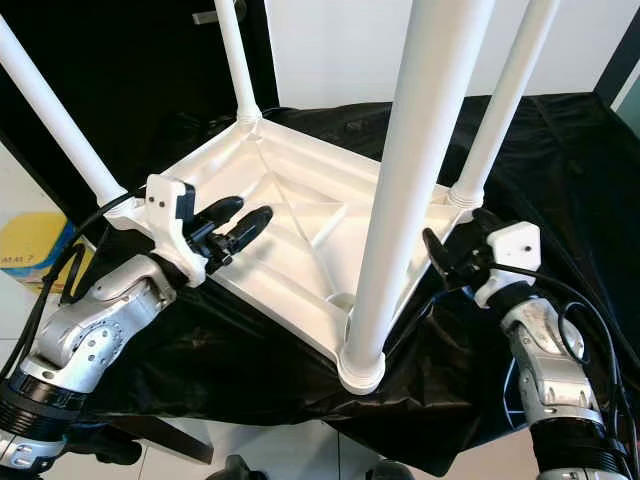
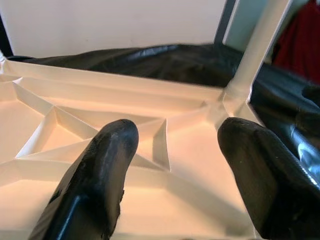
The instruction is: Building children table
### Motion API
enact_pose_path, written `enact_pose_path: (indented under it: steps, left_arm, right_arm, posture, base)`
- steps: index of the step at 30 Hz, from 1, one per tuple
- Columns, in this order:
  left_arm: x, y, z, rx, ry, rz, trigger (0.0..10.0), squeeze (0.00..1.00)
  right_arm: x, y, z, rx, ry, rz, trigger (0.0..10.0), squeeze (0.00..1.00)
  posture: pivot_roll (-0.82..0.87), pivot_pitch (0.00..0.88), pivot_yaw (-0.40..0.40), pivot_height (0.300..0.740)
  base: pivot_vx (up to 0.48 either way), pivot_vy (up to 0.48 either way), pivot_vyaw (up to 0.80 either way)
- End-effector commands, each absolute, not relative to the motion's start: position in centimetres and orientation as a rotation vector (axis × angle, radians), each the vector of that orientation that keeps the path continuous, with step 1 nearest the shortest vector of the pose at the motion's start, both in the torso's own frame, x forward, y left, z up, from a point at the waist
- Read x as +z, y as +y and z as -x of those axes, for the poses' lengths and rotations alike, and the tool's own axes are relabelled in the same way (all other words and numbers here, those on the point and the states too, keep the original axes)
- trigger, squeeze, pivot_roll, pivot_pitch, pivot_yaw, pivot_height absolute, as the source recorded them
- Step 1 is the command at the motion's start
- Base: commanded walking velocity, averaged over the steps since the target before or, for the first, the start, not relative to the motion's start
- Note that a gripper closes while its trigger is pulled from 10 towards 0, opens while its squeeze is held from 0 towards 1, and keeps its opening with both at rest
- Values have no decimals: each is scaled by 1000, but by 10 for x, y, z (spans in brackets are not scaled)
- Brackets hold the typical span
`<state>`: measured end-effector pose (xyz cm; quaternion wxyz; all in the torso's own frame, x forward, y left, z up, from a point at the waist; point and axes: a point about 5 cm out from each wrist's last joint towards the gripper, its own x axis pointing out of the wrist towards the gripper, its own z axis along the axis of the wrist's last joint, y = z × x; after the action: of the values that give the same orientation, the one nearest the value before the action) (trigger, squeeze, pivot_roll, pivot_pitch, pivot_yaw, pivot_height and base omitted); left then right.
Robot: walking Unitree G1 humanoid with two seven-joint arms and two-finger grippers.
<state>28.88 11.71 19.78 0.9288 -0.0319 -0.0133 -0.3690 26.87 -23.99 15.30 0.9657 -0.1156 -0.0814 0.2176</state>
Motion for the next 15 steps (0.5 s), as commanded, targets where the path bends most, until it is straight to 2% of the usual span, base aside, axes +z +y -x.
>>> enact_pose_path:
  steps: [1, 5, 9, 12, 14, 15]
  left_arm:
    - [187, 109, -270, -1181, 2, -59, 10000, 0]
    - [179, 111, -271, -1200, 40, -145, 10000, 0]
    - [164, 116, -267, -1244, 115, -257, 10000, 0]
    - [164, 116, -267, -1244, 115, -257, 10000, 0]
    - [154, 119, -263, -1274, 166, -319, 10000, 0]
    - [154, 119, -263, -1274, 166, -319, 10000, 0]
  right_arm:
    - [151, -239, -257, 591, -82, 227, 10000, 0]
    - [157, -234, -245, 726, -18, 216, 10000, 0]
    - [156, -215, -222, 957, 76, 210, 10000, 0]
    - [156, -215, -222, 957, 76, 210, 10000, 0]
    - [154, -211, -205, 1075, 157, 222, 10000, 0]
    - [154, -211, -205, 1075, 157, 222, 10000, 0]
  posture:
    - [-146, 83, 42, 740]
    - [-151, 82, 44, 740]
    - [-150, 75, 44, 740]
    - [-150, 75, 44, 740]
    - [-150, 72, 44, 740]
    - [-150, 72, 44, 740]
  base:
    - [0, 0, 0]
    - [0, 0, 0]
    - [0, 0, 0]
    - [0, 0, 0]
    - [0, 0, 0]
    - [0, 0, 0]
